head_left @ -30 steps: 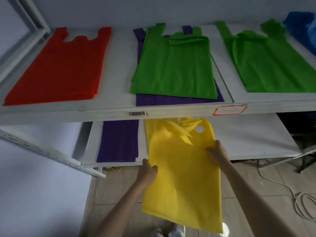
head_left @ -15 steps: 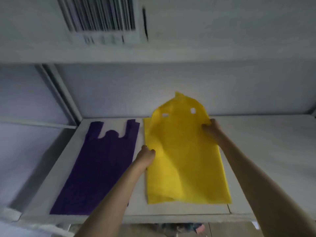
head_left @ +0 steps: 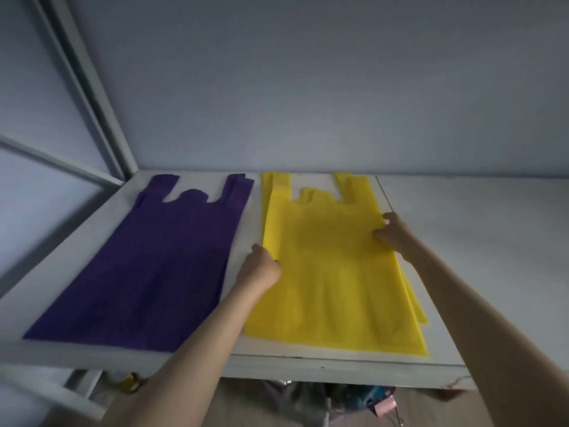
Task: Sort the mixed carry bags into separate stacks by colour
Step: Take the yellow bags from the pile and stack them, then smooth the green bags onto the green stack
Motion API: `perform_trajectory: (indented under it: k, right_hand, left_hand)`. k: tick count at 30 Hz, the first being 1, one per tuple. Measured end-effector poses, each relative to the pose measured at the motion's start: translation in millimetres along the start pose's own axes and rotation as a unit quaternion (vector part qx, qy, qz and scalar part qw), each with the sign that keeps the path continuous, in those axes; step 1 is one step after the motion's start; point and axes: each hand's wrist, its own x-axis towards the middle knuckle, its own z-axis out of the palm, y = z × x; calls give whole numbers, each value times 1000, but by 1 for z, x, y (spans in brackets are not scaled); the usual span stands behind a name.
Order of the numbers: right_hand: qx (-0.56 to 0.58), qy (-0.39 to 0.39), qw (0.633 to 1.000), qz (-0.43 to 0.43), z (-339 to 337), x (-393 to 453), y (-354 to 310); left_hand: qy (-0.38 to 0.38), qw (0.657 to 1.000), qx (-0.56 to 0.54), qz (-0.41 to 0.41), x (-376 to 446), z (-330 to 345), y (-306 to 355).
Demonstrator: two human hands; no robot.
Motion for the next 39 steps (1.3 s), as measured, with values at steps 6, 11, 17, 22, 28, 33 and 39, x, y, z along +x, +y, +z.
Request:
perform_trajectory:
  k: [6, 11, 17, 22, 28, 33, 39]
  right_hand:
    - [-77, 1, 997, -27, 2, 2, 8]
    - [-160, -39, 986, 1, -14, -43, -10]
    - [-125, -162, 977, 64, -75, -127, -67]
    - [-145, -226, 958, 99, -150, -219, -140]
    - [-187, -280, 936, 99, -235, -314, -223]
    - [-174, -289, 939, 73, -293, -368, -291]
    - [-179, -293, 939, -1, -355, -380, -355]
  left_hand:
    - [38, 998, 43, 21, 6, 10, -9]
    - [46, 995, 88, 5, -33, -8, -11]
    - [-88, 992, 87, 18, -114, -72, 18]
    - [-135, 986, 91, 49, -209, -154, 67]
    - [-197, 968, 135, 74, -303, -247, 112]
    - [-230, 950, 177, 117, -354, -329, 141]
    - [-216, 954, 113, 175, -370, -427, 179]
